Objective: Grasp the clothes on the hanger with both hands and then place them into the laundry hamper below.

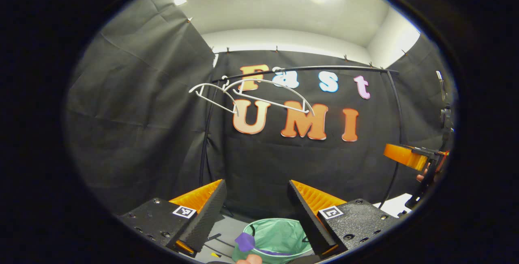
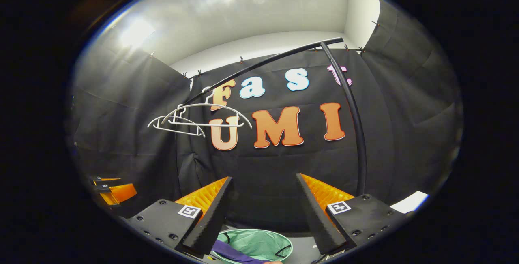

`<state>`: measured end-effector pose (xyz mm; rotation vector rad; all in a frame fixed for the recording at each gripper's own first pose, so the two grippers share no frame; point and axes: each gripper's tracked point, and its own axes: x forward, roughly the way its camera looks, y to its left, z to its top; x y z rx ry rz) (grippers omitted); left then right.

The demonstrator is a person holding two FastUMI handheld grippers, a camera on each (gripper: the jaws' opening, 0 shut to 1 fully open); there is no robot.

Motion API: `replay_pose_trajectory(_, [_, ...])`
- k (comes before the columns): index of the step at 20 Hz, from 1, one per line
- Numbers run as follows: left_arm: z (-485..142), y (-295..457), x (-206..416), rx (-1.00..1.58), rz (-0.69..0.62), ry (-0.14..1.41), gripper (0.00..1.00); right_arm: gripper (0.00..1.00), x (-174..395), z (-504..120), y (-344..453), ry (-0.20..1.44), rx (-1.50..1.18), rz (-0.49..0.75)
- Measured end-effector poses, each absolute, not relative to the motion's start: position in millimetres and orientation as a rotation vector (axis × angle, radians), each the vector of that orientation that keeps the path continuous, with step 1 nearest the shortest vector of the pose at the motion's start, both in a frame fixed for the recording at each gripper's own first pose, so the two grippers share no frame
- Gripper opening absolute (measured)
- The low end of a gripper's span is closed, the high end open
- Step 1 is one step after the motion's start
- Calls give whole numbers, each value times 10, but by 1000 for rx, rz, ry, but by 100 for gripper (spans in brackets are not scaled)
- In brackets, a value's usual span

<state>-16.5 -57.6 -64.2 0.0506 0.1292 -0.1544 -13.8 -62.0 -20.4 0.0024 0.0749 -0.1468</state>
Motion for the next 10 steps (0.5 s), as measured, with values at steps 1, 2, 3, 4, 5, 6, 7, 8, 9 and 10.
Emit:
replay_pose_trajectory(1, [-574, -542, -163, 53, -137, 113, 92, 98, -150, -249, -608, 80, 17, -149])
replay_pose_trajectory(2, [-491, -475, -172, 68, -120, 101, 99, 98, -134, -271, -591, 79, 23, -154])
replay_pose_trajectory(3, [-446, -409, -176, 81, -99, 91, 91, 100, -127, -295, -594, 76, 20, -162])
replay_pose_trajectory(4, [-407, -351, -175, 83, -78, 82, 92, 100, -125, -304, -582, 76, 13, -161])
replay_pose_trajectory(5, [-364, -321, -179, 77, -65, 74, 92, 98, -122, -321, -542, 78, 8, -152])
replay_pose_trajectory(6, [-353, -305, -176, 73, -59, 75, 92, 98, -135, -329, -505, 82, 10, -143])
replay_pose_trajectory(7, [-355, -293, -194, 68, -57, 79, 92, 100, -146, -334, -475, 82, 17, -134])
replay_pose_trajectory(8, [-333, -279, -226, 64, -52, 77, 92, 100, -138, -323, -459, 82, 21, -127])
replay_pose_trajectory(9, [-304, -267, -252, 60, -46, 72, 92, 100, -149, -319, -457, 83, 19, -123])
replay_pose_trajectory(10, [-275, -257, -281, 58, -45, 65, 92, 98, -153, -310, -467, 80, 17, -123])
